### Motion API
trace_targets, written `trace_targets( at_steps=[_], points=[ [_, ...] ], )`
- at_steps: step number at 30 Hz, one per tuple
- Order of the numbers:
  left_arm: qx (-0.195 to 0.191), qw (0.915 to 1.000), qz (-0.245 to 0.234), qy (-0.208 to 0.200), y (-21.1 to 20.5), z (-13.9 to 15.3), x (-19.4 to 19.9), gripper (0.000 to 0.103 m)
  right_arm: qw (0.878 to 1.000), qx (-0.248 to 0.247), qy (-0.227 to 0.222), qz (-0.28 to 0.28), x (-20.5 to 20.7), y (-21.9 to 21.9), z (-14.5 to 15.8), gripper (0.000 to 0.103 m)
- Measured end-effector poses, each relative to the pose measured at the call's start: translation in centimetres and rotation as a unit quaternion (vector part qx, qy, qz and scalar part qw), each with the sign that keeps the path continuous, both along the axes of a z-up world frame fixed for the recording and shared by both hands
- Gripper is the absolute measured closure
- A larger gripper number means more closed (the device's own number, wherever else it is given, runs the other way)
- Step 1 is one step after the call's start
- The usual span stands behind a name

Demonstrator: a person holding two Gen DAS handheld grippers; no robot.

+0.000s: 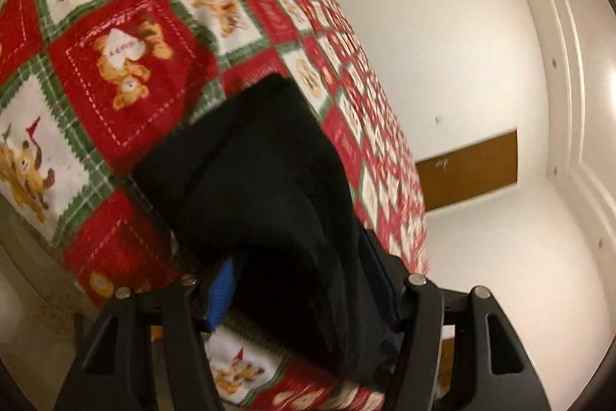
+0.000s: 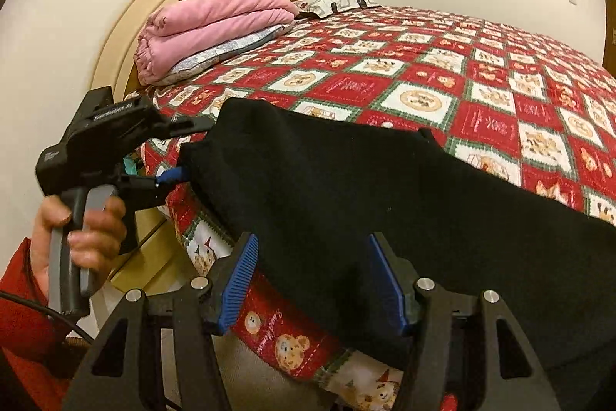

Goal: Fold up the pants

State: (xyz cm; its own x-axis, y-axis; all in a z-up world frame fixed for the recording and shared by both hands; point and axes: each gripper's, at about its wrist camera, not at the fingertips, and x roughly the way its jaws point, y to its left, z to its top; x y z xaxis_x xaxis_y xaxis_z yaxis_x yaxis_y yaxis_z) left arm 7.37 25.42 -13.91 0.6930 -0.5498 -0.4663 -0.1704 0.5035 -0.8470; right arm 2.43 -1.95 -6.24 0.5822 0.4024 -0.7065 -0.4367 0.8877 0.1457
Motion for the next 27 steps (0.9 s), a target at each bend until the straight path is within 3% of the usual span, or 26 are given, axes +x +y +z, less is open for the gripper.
trace_targets(
  at_steps=[2, 4, 12, 16, 19, 21, 24, 26, 27],
  points=[
    [0.011, 0.9998, 0.014, -0.007, 0.3, 0.1, 0.2, 0.045, 1.0, 0.0, 0.004, -0.004, 0.1, -0.1, -0.2, 0.043],
    [0.024, 0.9992, 0.017, -0.028, 0.3, 0.6, 0.0, 0.069, 1.0, -0.002, 0.006, -0.006, 0.1, -0.2, -0.4, 0.043],
    [0.13, 0.9893, -0.002, -0.066, 0.4, 3.5, 0.4, 0.091, 1.0, 0.007, 0.012, -0.013, 0.7, -0.2, -0.5, 0.043],
    [0.212, 0.9731, 0.002, -0.091, 0.9, 5.0, 0.2, 0.091, 1.0, 0.018, 0.015, -0.004, 1.3, 0.6, -1.0, 0.043],
    [0.282, 0.9576, -0.008, -0.059, 0.5, 3.0, 0.8, 0.091, 0.999, 0.012, 0.038, -0.006, 2.1, 1.1, -2.9, 0.043],
    [0.293, 0.9556, -0.009, -0.032, 0.6, 1.4, 0.9, 0.088, 1.0, 0.0, 0.022, -0.004, 1.7, 1.4, -3.2, 0.041],
    [0.294, 0.955, 0.0, -0.038, 0.8, 1.6, -0.2, 0.083, 0.999, -0.032, 0.006, 0.01, 1.1, 2.4, -3.3, 0.033],
    [0.309, 0.9507, 0.009, -0.025, 1.0, 2.1, -0.3, 0.072, 0.998, -0.053, -0.004, 0.02, 0.8, 3.1, -3.5, 0.028],
    [0.327, 0.9446, 0.026, -0.018, 1.3, 2.6, -0.6, 0.064, 0.998, -0.063, -0.009, 0.023, 0.7, 3.3, -3.6, 0.027]
  ],
)
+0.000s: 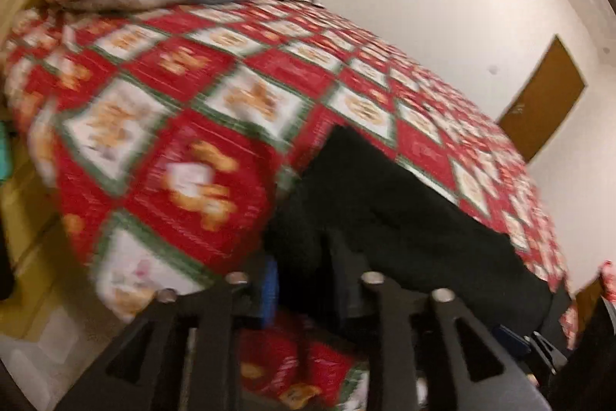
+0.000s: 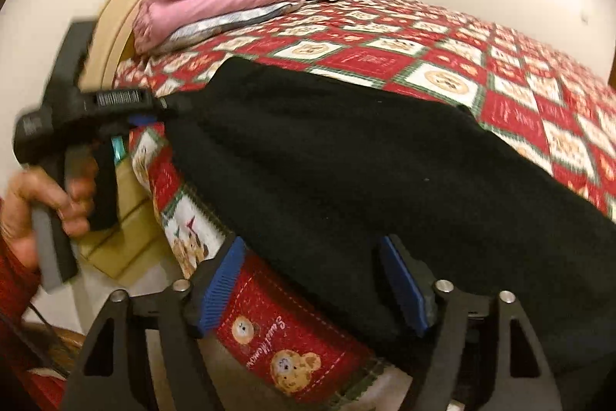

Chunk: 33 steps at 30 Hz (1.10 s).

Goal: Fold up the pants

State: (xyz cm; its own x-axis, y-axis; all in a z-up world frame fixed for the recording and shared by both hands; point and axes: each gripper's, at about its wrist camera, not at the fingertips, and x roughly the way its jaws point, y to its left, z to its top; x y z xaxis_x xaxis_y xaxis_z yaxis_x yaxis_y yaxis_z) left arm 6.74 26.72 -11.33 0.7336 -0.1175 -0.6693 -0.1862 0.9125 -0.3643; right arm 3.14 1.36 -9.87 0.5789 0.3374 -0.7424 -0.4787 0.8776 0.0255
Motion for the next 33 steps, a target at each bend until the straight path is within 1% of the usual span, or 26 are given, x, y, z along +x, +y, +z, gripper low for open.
trace_targets(
  at_steps=[1, 3, 5, 6, 8, 10, 12, 13, 15, 16, 18, 20, 21, 22, 23, 24, 25, 26, 27, 28, 31, 33],
  points=[
    [0.031, 0.9991, 0.03, -0.006, 0.3, 0.8, -0.6, 0.061, 1.0, -0.012, -0.005, 0.003, -0.1, 0.3, 0.0, 0.027],
    [0.086, 0.9934, 0.072, -0.025, 0.9, 2.5, -1.5, 0.061, 1.0, -0.009, -0.006, 0.004, -0.1, 0.1, 0.3, 0.027],
    [0.116, 0.9886, 0.079, -0.055, 0.8, 4.6, -2.1, 0.061, 0.999, 0.044, -0.005, 0.0, -0.4, -1.0, 1.6, 0.027],
    [0.122, 0.9875, 0.074, -0.067, 0.6, 5.3, -2.1, 0.06, 0.998, 0.064, -0.011, -0.005, -0.6, -1.6, 2.5, 0.027],
    [0.135, 0.9862, 0.04, -0.088, -1.0, 6.8, -1.5, 0.058, 0.994, 0.097, -0.036, -0.024, -0.9, -3.2, 4.8, 0.027],
    [0.133, 0.9862, -0.002, -0.099, -3.4, 7.4, -0.6, 0.045, 0.99, 0.113, -0.065, -0.053, -1.3, -5.3, 7.1, 0.027],
    [0.123, 0.9864, -0.042, -0.1, -5.7, 7.3, 0.2, 0.043, 0.985, 0.12, -0.087, -0.091, -1.7, -7.8, 8.8, 0.027],
    [0.12, 0.9863, -0.057, -0.098, -6.7, 7.0, 0.7, 0.043, 0.98, 0.124, -0.096, -0.123, -1.8, -10.0, 9.9, 0.027],
    [0.12, 0.9864, -0.08, -0.08, -8.8, 6.4, 1.8, 0.043, 0.972, 0.127, -0.1, -0.173, -1.7, -13.9, 10.9, 0.027],
    [0.117, 0.9866, -0.093, -0.065, -9.9, 5.5, 2.3, 0.043, 0.963, 0.128, -0.103, -0.215, -1.7, -17.1, 11.5, 0.027],
    [0.114, 0.9858, -0.117, -0.039, -11.5, 4.1, 2.9, 0.043, 0.946, 0.125, -0.108, -0.28, -1.9, -22.1, 12.1, 0.027],
    [0.12, 0.984, -0.13, -0.02, -12.5, 2.7, 2.9, 0.043, 0.922, 0.118, -0.1, -0.354, -1.9, -28.0, 12.6, 0.027],
    [0.127, 0.9831, -0.131, -0.009, -12.8, 2.0, 3.0, 0.043, 0.912, 0.116, -0.094, -0.382, -1.8, -30.5, 12.7, 0.027],
    [0.135, 0.9826, -0.127, 0.01, -12.9, 1.1, 3.2, 0.043, 0.897, 0.11, -0.088, -0.419, -1.7, -33.8, 12.8, 0.027],
    [0.137, 0.9826, -0.123, 0.025, -12.7, 0.4, 3.3, 0.042, 0.886, 0.102, -0.083, -0.444, -1.5, -36.0, 12.8, 0.027],
    [0.134, 0.9835, -0.121, 0.013, -12.5, 0.1, 2.9, 0.041, 0.874, 0.095, -0.079, -0.469, -1.2, -38.1, 12.8, 0.027],
    [0.136, 0.9835, -0.12, 0.007, -12.6, 0.2, 2.6, 0.038, 0.858, 0.087, -0.074, -0.501, -0.9, -40.9, 12.7, 0.027],
    [0.143, 0.9822, -0.122, 0.009, -12.8, 0.2, 2.5, 0.038, 0.848, 0.087, -0.067, -0.518, -0.6, -42.8, 12.5, 0.027],
    [0.152, 0.9806, -0.123, 0.008, -13.0, 0.2, 2.4, 0.037, 0.835, 0.094, -0.053, -0.539, 0.1, -45.1, 12.1, 0.027],
    [0.157, 0.9799, -0.122, 0.009, -13.1, 0.2, 2.3, 0.036, 0.828, 0.103, -0.041, -0.55, 0.6, -46.6, 11.7, 0.027],
    [0.146, 0.9823, -0.116, 0.013, -13.0, 0.2, 2.3, 0.034, 0.813, 0.13, 0.002, -0.568, 2.6, -49.9, 9.9, 0.027],
    [0.146, 0.9825, -0.114, 0.013, -13.0, 0.2, 2.4, 0.033, 0.811, 0.119, 0.017, -0.572, 4.3, -50.4, 9.1, 0.027]
  ],
)
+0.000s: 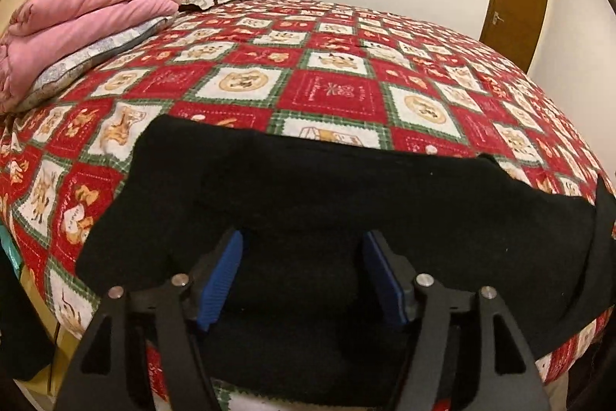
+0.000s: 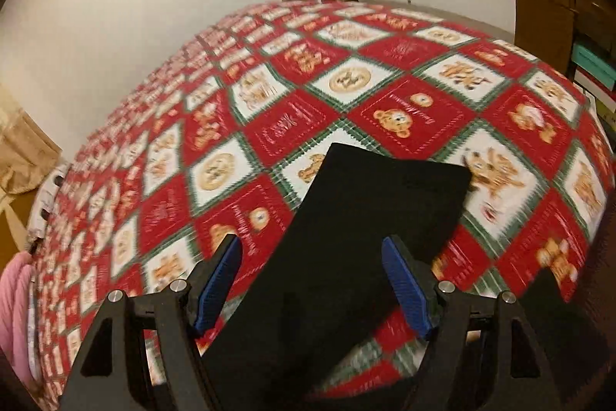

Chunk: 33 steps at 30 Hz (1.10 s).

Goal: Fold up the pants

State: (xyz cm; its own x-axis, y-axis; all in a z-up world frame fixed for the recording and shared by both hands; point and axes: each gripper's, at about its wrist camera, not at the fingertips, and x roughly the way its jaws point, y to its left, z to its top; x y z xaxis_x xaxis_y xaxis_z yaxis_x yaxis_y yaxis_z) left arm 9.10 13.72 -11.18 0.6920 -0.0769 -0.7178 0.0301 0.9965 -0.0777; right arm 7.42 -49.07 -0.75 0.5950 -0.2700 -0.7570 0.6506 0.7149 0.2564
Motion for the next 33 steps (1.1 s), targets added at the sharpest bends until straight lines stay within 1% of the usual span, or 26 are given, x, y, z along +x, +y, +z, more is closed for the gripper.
trace_targets(
  at_steps=[3, 4, 6, 8, 11, 12, 13, 14, 15, 16, 17, 18, 19, 21, 22, 25, 27, 29, 31, 33],
  points=[
    [0.008, 1.0, 0.005, -0.001, -0.4, -0.2, 0.2, 0.032, 0.999, -0.026, 0.037, -0.007, 2.6, 0.1, -0.9, 0.027],
    [0.007, 0.9999, 0.008, -0.001, -0.4, -0.3, 0.3, 0.031, 0.997, -0.035, 0.061, -0.017, 3.8, -0.2, -1.4, 0.027],
    [0.005, 0.9999, 0.011, 0.001, -0.4, -0.2, 0.4, 0.03, 0.995, -0.039, 0.085, -0.034, 5.0, -0.7, -2.4, 0.027],
    [0.005, 0.9999, 0.012, 0.002, -0.4, -0.2, 0.5, 0.029, 0.99, -0.051, 0.122, -0.05, 6.0, -1.1, -3.6, 0.027],
    [0.005, 0.9999, 0.011, 0.002, -0.4, -0.2, 0.5, 0.029, 0.986, -0.079, 0.138, -0.058, 6.5, -0.8, -4.0, 0.027],
    [0.005, 0.9999, 0.011, 0.003, -0.4, -0.2, 0.5, 0.029, 0.986, -0.077, 0.133, -0.06, 6.3, -0.9, -4.0, 0.032],
    [0.005, 0.9999, 0.011, 0.003, -0.4, -0.2, 0.5, 0.029, 0.986, -0.075, 0.131, -0.068, 5.8, -1.1, -3.8, 0.04],
    [0.004, 0.9999, 0.011, 0.004, -0.4, -0.2, 0.5, 0.029, 0.986, -0.074, 0.129, -0.071, 5.4, -1.3, -3.6, 0.059],
    [0.004, 0.9999, 0.01, 0.005, -0.4, -0.2, 0.6, 0.029, 0.988, -0.068, 0.123, -0.071, 4.9, -1.7, -3.4, 0.075],
    [0.003, 0.9999, 0.01, 0.006, -0.4, -0.2, 0.6, 0.029, 0.989, -0.055, 0.116, -0.068, 4.2, -2.1, -3.1, 0.082],
    [0.003, 0.9999, 0.01, 0.006, -0.4, -0.2, 0.6, 0.029, 0.993, -0.031, 0.097, -0.061, 3.2, -2.5, -2.7, 0.093],
    [0.003, 0.9999, 0.01, 0.006, -0.4, -0.2, 0.6, 0.029, 0.996, -0.001, 0.069, -0.052, 2.2, -3.0, -2.3, 0.096],
    [0.004, 0.9999, 0.011, 0.006, -0.4, -0.2, 0.6, 0.029, 0.998, 0.023, 0.038, -0.046, 0.6, -3.3, -1.6, 0.096],
    [0.003, 0.9999, 0.012, 0.007, -0.4, -0.2, 0.7, 0.028, 0.999, 0.036, -0.009, -0.036, -2.1, -3.1, -0.2, 0.096],
    [0.003, 0.9999, 0.012, 0.007, -0.3, -0.2, 0.7, 0.028, 0.998, 0.04, -0.042, -0.028, -4.2, -2.7, 0.8, 0.096],
    [0.003, 0.9999, 0.013, 0.006, -0.3, -0.2, 0.7, 0.028, 0.993, 0.056, -0.107, -0.017, -9.5, -2.1, 2.4, 0.096],
    [0.004, 0.9999, 0.015, 0.006, -0.4, -0.3, 0.7, 0.027, 0.987, 0.072, -0.14, -0.015, -12.6, -1.9, 2.5, 0.096],
    [0.002, 0.9999, 0.015, 0.007, -0.3, -0.3, 0.7, 0.027, 0.983, 0.087, -0.162, -0.016, -15.2, -1.9, 1.9, 0.096],
    [0.001, 0.9998, 0.018, 0.007, -0.3, -0.3, 0.7, 0.027, 0.98, 0.095, -0.172, -0.029, -17.9, -2.2, 1.0, 0.096],
    [0.001, 0.9998, 0.018, 0.008, -0.3, -0.3, 0.7, 0.027, 0.978, 0.102, -0.179, -0.039, -19.7, -2.6, 0.1, 0.096]
  ],
)
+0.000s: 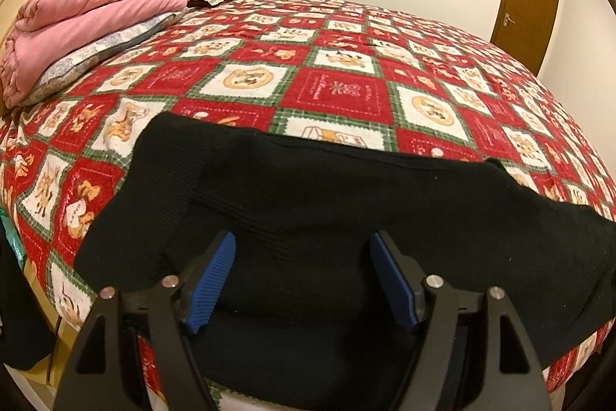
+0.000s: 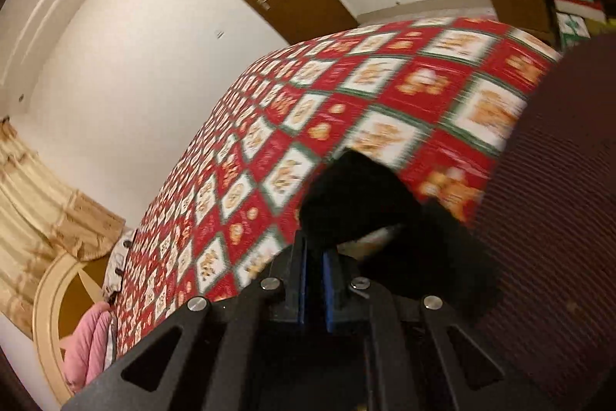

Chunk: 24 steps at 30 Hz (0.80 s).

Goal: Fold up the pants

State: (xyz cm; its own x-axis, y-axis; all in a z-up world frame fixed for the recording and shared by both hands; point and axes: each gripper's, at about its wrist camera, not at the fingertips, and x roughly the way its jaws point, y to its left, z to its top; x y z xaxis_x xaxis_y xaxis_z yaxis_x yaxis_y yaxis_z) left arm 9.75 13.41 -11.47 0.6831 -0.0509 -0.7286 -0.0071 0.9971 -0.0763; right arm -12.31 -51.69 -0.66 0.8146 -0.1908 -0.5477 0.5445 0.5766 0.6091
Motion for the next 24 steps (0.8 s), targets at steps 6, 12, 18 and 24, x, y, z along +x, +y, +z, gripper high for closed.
trace_targets(
  at_steps=[6, 12, 18, 24],
  points=[
    [0.001, 1.0, -0.002, -0.004, 0.0, 0.0, -0.1, 0.026, 0.999, 0.04, 0.006, -0.006, -3.2, -1.6, -2.3, 0.096],
    [0.002, 1.0, -0.004, -0.003, -0.2, -0.1, -0.1, 0.026, 0.996, 0.07, 0.045, -0.021, -4.9, -1.9, -3.5, 0.095],
    [0.001, 1.0, -0.005, -0.002, -0.3, -0.1, -0.1, 0.025, 0.996, 0.047, 0.051, -0.059, -5.7, -2.9, -1.7, 0.068],
    [0.003, 1.0, -0.003, -0.002, -0.3, 0.0, -0.1, 0.025, 0.993, -0.059, 0.088, -0.061, -3.9, -3.5, 2.1, 0.046]
  ],
)
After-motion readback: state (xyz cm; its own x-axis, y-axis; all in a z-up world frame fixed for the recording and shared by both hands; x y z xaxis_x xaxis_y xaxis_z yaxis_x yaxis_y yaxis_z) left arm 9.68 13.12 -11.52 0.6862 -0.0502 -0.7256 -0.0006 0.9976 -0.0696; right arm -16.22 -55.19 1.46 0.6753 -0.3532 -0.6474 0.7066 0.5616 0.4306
